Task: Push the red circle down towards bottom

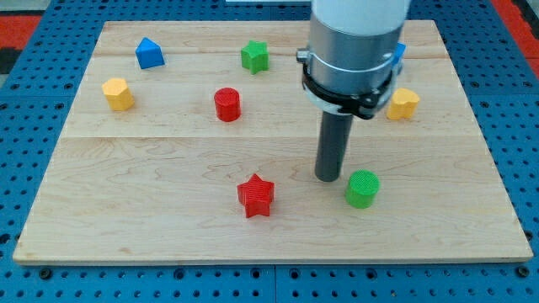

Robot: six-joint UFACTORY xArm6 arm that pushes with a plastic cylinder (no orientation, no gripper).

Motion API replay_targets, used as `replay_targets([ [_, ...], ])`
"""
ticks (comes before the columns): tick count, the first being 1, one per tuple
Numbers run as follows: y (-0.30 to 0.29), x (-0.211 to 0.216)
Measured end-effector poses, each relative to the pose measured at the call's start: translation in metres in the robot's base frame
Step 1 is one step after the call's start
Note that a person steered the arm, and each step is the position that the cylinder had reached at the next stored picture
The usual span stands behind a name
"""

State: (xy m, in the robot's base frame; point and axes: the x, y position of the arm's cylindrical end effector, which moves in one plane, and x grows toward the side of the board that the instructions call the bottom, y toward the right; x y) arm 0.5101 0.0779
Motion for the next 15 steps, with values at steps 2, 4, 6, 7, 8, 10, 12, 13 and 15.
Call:
replay_targets([
  [2,0.048,0.021],
  [4,0.007,-0.019],
  [6,-0.028,-0.104],
  [7,-0.051,-0.145],
  [8,-0.088,-0.163],
  [10,-0.127,-0.100],
  [12,-0.130,-0.101],
  [13,-0.143,-0.105],
  [15,-0.164,-0.099],
])
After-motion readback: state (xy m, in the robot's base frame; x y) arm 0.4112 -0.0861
